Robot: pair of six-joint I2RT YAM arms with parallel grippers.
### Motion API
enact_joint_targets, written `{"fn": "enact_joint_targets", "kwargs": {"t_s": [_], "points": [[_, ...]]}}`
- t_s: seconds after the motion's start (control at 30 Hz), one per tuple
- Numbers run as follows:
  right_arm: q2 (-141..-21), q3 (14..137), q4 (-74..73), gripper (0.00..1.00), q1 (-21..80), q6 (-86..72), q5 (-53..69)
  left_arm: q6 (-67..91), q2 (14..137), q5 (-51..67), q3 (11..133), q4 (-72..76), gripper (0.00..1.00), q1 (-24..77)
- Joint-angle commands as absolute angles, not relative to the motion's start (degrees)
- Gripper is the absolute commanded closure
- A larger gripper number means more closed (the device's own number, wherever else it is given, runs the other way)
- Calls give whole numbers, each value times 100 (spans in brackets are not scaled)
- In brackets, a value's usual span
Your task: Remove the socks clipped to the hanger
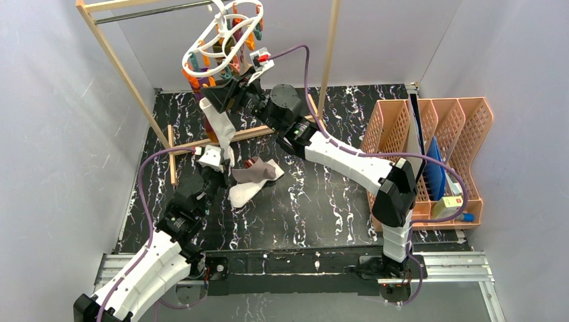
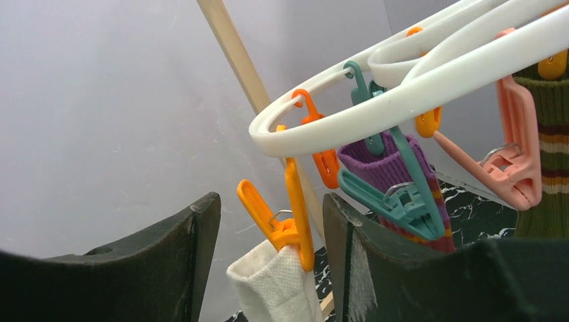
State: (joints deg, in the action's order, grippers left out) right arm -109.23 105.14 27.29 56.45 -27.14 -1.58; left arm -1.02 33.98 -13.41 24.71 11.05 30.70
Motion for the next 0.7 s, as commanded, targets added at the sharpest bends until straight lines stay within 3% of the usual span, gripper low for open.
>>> {"fn": "enact_joint_targets", "kwargs": {"t_s": [0.0,0.1,0.43,0.6,0.63,0.67], "points": [[-10682,10601,3186,36,5695,-2646,-275,-97,3391,-1294,2407,1063,100,3054],[-10709,10671,3147,40,5701,-2637,-270,-97,3397,-1293,2408,1072,100,3058],[-10765,10725,3182,66,5704,-2654,-266,-97,3401,-1283,2399,1080,100,3058],[-10673,10603,3234,84,5704,-2672,-290,-58,3480,-1376,2435,1036,100,3057],[-10627,10552,3234,87,5704,-2664,-290,-41,3517,-1433,2474,985,94,3056],[-10530,10472,3234,91,5704,-2642,-290,-39,3549,-1503,2500,946,38,3059]]}}
